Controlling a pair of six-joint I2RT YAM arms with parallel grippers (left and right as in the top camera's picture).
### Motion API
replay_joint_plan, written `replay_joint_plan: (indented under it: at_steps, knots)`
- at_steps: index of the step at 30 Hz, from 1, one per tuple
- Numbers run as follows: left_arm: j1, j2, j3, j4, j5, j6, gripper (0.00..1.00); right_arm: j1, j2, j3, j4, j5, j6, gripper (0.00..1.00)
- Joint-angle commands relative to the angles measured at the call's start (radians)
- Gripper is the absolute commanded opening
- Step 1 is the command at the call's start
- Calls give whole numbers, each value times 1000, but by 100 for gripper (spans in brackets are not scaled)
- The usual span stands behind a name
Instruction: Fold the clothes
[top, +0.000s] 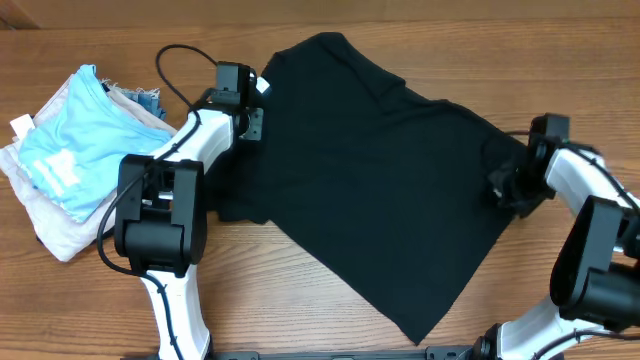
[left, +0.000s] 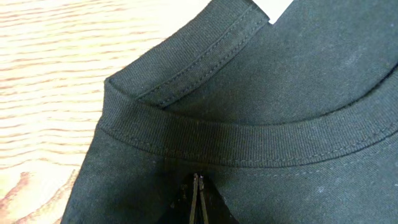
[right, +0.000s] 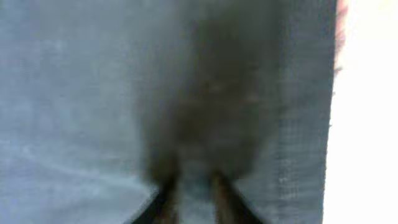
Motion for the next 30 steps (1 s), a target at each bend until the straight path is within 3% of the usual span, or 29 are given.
replay_joint_plan:
  at_steps: [1, 3, 6, 12, 13, 17, 18, 20, 21, 25, 30]
  knots:
    - [-4, 64, -24, -52, -37, -26, 4, -5, 31, -111, 203, 13, 80, 8]
    - [-4, 63, -15, -72, -32, -26, 6, -7, 50, -125, 266, 51, 111, 4]
    - [-4, 51, 15, -110, -29, -29, 20, -18, 74, -119, 362, 147, 110, 4]
    - [-4, 25, 171, -239, 34, -29, 64, -110, 137, 5, 481, 196, 15, 4]
    - [-4, 25, 204, -261, 56, -28, 67, -127, 145, 41, 477, 195, -29, 4]
    - [-5, 25, 283, -293, 207, 2, 74, -199, 153, 249, 348, 167, -171, 6]
    - [-6, 25, 289, -293, 264, 22, 76, -210, 153, 301, 302, 108, -195, 11]
    - [-15, 25, 289, -291, 339, 71, 76, -225, 151, 389, 223, -35, -234, 44]
    - [-21, 26, 288, -294, 349, 96, 77, -229, 150, 432, 177, -123, -236, 49]
    - [-40, 26, 287, -356, 246, 143, 73, -212, 132, 505, -6, -358, -236, 55]
    - [-21, 28, 240, -395, 157, 143, 68, -148, 131, 500, -262, -372, -293, 59]
